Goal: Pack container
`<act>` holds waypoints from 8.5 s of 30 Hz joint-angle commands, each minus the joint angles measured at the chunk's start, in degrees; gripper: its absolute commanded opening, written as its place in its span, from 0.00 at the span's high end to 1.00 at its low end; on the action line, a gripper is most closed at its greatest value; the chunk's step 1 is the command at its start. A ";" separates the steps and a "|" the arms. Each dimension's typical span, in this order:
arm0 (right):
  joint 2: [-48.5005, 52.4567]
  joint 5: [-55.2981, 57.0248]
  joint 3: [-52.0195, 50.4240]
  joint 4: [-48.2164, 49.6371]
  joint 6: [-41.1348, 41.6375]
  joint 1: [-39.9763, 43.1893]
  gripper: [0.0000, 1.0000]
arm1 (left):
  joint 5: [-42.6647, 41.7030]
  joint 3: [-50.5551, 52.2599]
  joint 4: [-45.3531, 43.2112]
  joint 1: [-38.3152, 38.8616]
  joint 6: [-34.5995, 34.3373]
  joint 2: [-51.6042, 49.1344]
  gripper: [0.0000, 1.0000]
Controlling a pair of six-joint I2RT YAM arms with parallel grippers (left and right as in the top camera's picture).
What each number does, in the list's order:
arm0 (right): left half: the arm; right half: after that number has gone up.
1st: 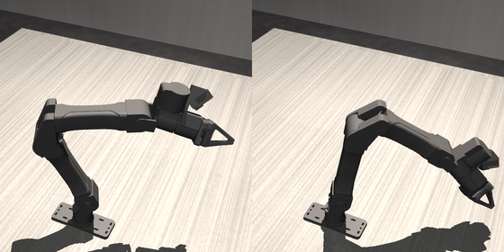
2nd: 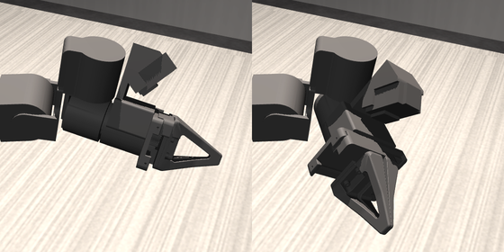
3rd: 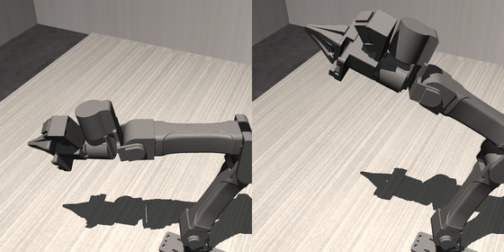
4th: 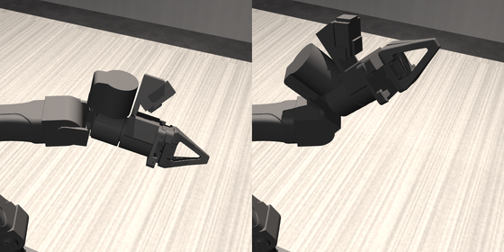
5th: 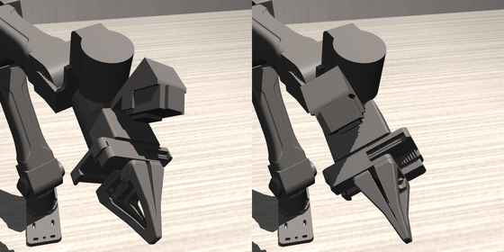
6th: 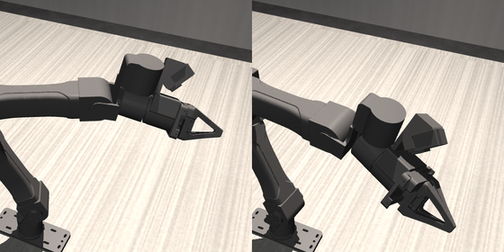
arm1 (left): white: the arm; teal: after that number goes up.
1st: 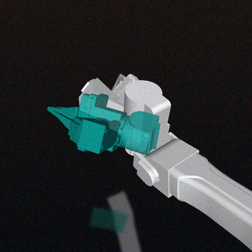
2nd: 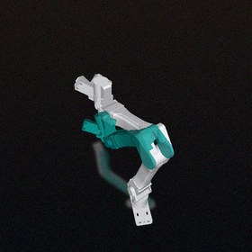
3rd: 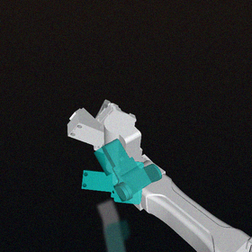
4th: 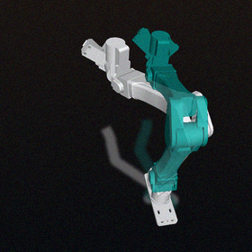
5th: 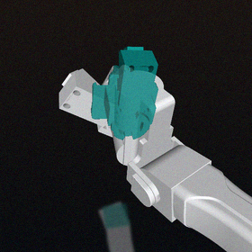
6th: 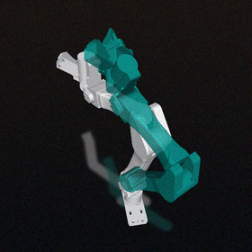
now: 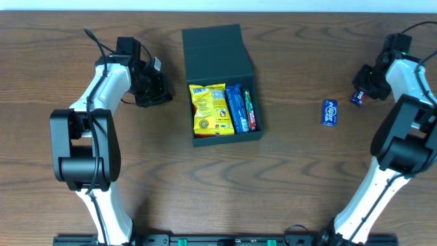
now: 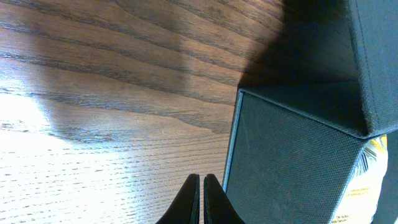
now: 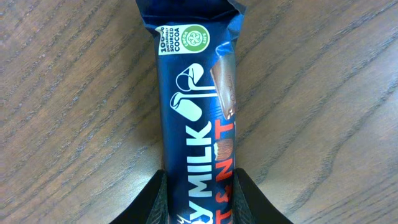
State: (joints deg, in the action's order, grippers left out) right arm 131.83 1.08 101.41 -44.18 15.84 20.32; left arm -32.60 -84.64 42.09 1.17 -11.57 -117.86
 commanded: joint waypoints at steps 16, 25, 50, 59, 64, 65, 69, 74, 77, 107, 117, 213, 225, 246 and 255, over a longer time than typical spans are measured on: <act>-12.61 -4.83 15.21 -17.14 -10.75 -17.03 0.99 | 0.15 -0.59 -0.11 -0.02 0.90 -0.83 0.94; -16.44 -5.64 14.01 -28.61 -10.38 -37.62 0.98 | 0.15 -0.59 -0.11 -0.02 2.43 -0.83 0.94; -16.44 -1.22 -9.09 -14.40 3.02 -47.25 0.98 | 0.11 -0.59 0.13 -0.02 4.42 -0.83 0.94; -16.44 4.11 -9.38 -13.40 5.38 -47.30 0.42 | -0.02 -0.59 0.17 -0.02 4.98 -0.83 0.94; -16.57 4.09 -8.39 -13.42 5.38 -47.30 0.42 | -0.02 -0.59 0.50 -0.02 4.98 -0.83 0.94; -16.83 4.07 -7.85 -13.44 5.38 -47.30 0.46 | 0.00 -0.59 0.61 -0.02 4.98 -0.83 0.94; -19.61 4.09 -4.90 -13.73 5.33 -47.30 0.70 | 0.00 -0.61 0.96 -0.02 4.98 -0.83 0.94; -24.50 5.53 -3.69 -11.63 2.03 -47.23 0.98 | 0.00 -0.59 1.03 -0.02 4.98 -0.83 0.94; -24.22 3.56 -3.98 -11.76 -1.64 -47.30 0.99 | 0.02 -0.59 0.94 -0.02 4.98 -0.83 0.94; -8.48 5.97 -5.51 -11.08 -6.03 -47.93 0.99 | 0.02 -0.59 1.42 -0.02 4.96 -0.83 0.94; -16.28 -1.38 -2.12 -12.61 -7.61 -46.88 0.99 | 0.15 -0.59 1.40 -0.02 4.96 -0.83 0.94; -16.04 -7.58 -4.37 -14.58 -6.45 -46.51 0.99 | 0.13 -0.59 -0.11 -0.02 5.18 -0.83 0.94; -16.00 -7.08 -7.65 -11.78 -6.45 -47.23 0.41 | 0.11 -0.59 0.09 -0.02 5.18 -0.83 0.94; -9.90 -14.08 4.59 -2.25 -5.14 -28.52 0.99 | 0.24 -0.59 -14.51 0.00 -14.80 -0.92 0.94; 0.68 -29.29 4.59 -1.60 -5.14 -26.88 0.98 | -0.07 -0.61 -15.61 0.02 -16.39 -0.92 0.94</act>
State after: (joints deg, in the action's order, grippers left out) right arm 131.50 -21.74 106.24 -45.80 10.09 -5.76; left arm -32.62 -84.64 26.55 1.19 -26.89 -117.89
